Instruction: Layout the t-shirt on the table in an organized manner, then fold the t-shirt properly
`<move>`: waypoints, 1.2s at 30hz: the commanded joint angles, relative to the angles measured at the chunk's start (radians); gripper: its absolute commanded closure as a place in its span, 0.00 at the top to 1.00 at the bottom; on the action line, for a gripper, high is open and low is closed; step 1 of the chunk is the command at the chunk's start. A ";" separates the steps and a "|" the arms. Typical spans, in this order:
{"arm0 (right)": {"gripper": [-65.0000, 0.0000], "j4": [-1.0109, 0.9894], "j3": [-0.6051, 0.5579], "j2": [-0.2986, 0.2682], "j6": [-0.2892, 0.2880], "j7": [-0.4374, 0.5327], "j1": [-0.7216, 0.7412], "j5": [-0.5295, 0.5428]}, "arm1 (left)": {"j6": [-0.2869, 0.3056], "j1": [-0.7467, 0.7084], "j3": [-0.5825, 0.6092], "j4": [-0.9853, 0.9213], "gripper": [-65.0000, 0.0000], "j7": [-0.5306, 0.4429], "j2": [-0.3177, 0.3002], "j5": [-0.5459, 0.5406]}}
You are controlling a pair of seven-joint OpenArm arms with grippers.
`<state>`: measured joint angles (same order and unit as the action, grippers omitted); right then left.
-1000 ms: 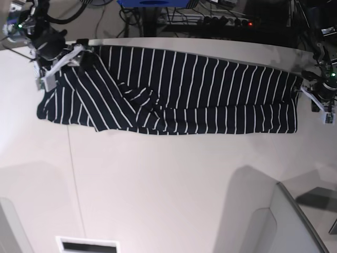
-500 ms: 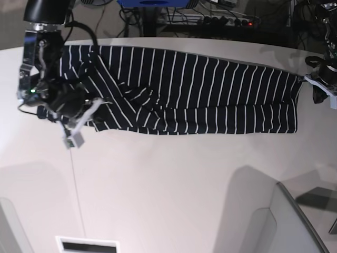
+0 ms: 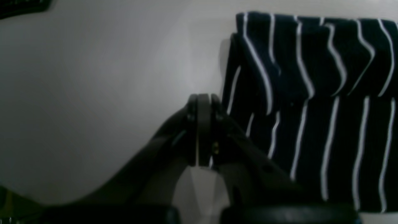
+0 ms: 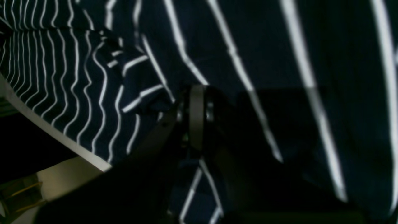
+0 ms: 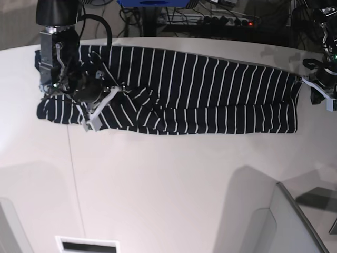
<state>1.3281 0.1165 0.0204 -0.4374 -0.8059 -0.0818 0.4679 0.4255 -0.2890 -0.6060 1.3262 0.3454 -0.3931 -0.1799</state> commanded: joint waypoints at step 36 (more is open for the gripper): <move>0.01 0.449 0.007 -0.035 -0.010 0.015 -0.194 0.016 | 0.273 0.359 -0.018 -0.595 1.00 -0.024 -0.054 -0.069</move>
<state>1.7596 0.1207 -0.0116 -0.4416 -0.8116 -0.2821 0.4664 0.6903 0.0555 -0.6243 0.7189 0.2920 -0.4255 -0.2516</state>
